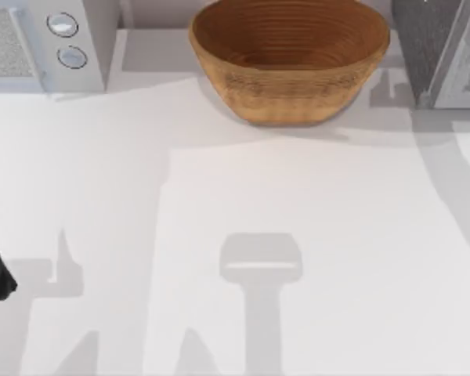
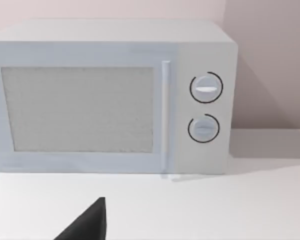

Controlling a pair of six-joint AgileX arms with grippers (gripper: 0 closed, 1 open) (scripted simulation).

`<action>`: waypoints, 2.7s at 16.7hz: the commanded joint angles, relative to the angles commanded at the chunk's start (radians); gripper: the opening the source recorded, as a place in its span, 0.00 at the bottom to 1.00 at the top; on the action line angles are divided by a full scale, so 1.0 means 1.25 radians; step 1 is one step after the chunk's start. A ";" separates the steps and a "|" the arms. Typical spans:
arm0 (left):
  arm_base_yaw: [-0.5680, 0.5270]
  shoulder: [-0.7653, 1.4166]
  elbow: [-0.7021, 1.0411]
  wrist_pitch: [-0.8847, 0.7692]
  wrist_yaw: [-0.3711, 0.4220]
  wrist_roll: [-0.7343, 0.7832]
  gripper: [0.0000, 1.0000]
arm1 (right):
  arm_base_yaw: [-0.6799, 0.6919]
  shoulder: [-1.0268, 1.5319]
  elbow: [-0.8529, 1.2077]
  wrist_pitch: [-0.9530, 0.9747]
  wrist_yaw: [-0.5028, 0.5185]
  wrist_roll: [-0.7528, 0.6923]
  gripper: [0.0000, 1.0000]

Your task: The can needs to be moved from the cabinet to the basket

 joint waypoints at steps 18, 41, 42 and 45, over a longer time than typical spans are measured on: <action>0.000 0.000 0.000 0.000 0.000 0.000 1.00 | -0.056 0.189 0.152 0.047 -0.049 -0.002 1.00; 0.000 0.000 0.000 0.000 0.000 0.000 1.00 | -0.075 0.383 0.369 0.025 -0.064 -0.002 0.55; 0.000 0.000 0.000 0.000 0.000 0.000 1.00 | -0.075 0.383 0.369 0.025 -0.064 -0.002 0.47; 0.000 0.000 0.000 0.000 0.000 0.000 1.00 | -0.075 0.383 0.369 0.025 -0.064 -0.002 0.25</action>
